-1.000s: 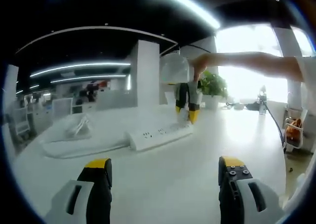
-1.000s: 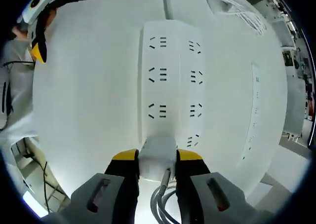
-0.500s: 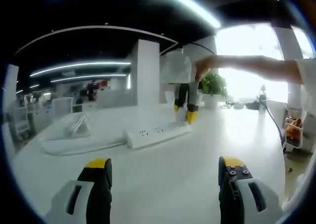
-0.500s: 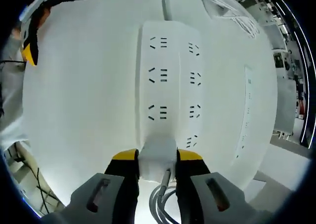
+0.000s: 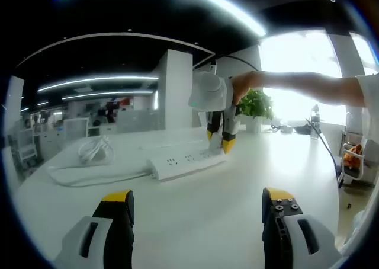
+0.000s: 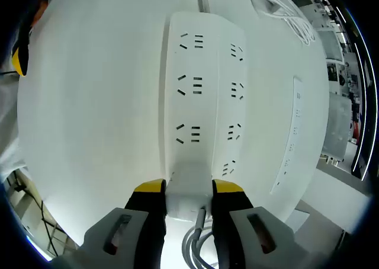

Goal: Straighten the power strip on the desk, plug the charger into it

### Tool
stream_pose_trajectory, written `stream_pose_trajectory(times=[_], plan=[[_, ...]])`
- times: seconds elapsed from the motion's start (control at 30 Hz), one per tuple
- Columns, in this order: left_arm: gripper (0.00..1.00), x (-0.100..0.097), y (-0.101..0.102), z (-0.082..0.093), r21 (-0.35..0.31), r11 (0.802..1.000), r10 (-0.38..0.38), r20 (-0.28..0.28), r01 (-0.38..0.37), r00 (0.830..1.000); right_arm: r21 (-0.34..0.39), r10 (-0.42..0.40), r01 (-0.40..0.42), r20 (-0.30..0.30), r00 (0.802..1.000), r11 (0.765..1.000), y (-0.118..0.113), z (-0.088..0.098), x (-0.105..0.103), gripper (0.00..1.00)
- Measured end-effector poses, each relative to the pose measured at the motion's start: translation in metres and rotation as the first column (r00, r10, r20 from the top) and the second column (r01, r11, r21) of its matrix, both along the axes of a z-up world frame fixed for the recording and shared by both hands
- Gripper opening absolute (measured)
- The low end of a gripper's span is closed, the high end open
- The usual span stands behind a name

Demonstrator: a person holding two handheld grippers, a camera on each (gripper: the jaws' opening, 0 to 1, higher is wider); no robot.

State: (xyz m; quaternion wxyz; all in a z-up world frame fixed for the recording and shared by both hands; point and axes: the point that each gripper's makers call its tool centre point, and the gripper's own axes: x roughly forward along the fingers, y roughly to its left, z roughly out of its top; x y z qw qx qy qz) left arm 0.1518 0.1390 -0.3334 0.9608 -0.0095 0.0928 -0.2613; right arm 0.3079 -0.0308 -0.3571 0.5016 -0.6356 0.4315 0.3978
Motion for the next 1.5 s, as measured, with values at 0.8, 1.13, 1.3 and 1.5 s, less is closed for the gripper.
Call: stream_pose_trajectory(times=[0.8,1.13,1.3,1.5], plan=[[0.92,0.0,0.01,-0.001,-0.003,1.0,0.022,0.0,-0.022,1.0,0.193,0.049,-0.055,0.038,0.998,0.98,0.012,0.005,-0.001,0.39],[0.92,-0.003,0.015,0.003,-0.007,0.999,0.037,0.009,-0.037,0.999,0.199,0.085,-0.095,0.058,0.995,0.975,0.015,0.005,0.001,0.46],[0.92,-0.003,0.014,0.007,-0.005,0.999,0.033,0.017,-0.033,0.999,0.226,0.101,-0.111,0.059,0.993,0.968,0.02,0.006,-0.001,0.55],[0.92,-0.004,0.015,0.008,-0.002,0.999,0.034,0.019,-0.033,0.999,0.268,0.113,-0.128,0.072,0.991,0.955,0.027,0.007,-0.001,0.68]])
